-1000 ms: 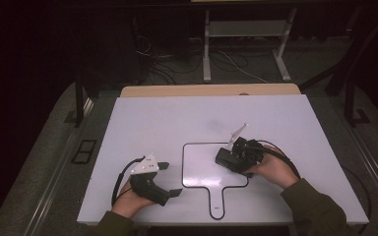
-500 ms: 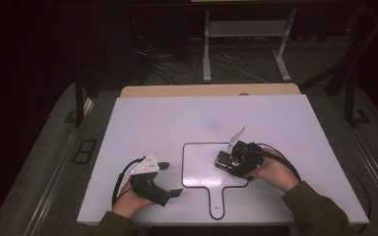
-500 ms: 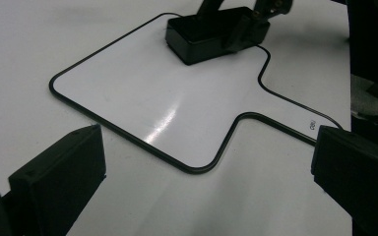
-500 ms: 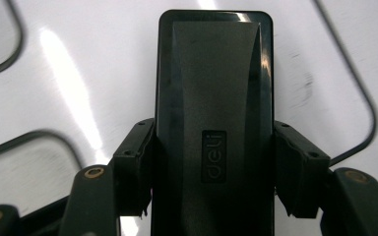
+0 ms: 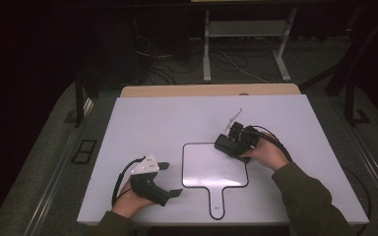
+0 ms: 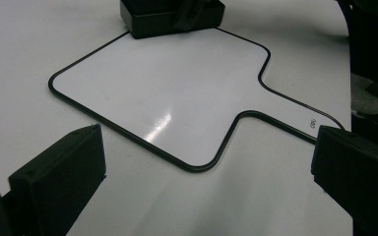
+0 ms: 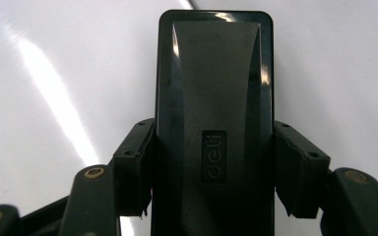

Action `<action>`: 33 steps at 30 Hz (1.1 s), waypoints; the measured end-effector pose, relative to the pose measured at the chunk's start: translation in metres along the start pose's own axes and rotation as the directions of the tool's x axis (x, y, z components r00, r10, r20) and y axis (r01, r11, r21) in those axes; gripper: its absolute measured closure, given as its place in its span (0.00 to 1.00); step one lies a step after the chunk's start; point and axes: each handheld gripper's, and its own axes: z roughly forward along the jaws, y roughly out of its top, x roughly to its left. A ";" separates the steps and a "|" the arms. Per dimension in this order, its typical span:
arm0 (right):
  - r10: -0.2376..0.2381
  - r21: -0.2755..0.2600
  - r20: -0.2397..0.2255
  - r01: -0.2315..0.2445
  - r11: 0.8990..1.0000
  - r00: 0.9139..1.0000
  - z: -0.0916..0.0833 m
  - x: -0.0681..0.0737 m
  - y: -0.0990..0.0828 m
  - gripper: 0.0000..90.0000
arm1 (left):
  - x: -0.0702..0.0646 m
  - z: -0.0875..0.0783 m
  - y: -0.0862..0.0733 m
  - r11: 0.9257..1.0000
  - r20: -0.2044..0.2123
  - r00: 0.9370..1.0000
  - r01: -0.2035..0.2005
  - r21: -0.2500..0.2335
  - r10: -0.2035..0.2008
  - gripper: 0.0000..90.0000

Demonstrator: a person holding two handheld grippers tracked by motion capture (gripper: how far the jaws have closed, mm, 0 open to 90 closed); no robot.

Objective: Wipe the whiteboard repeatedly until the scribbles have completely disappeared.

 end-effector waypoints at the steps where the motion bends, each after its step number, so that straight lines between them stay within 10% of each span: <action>1: 0.000 0.000 0.000 0.000 1.000 1.000 0.000 0.000 0.000 0.43 | 0.000 0.000 0.000 1.000 0.000 1.000 0.000 0.001 0.000 0.00; 13: 0.049 -0.013 0.008 -0.049 0.999 0.999 0.004 -0.020 0.006 0.43 | 0.000 0.000 0.000 1.000 0.001 1.000 0.001 0.000 -0.001 0.00; 25: -0.032 0.005 0.018 0.032 0.999 0.999 0.000 0.003 0.002 0.43 | 0.000 0.001 0.000 1.000 0.003 1.000 0.000 0.000 0.000 0.00; 33: 0.023 0.005 0.031 -0.024 1.000 0.999 0.003 -0.017 0.005 0.43 | 0.001 0.000 0.000 1.000 0.002 1.000 0.002 0.000 -0.002 0.00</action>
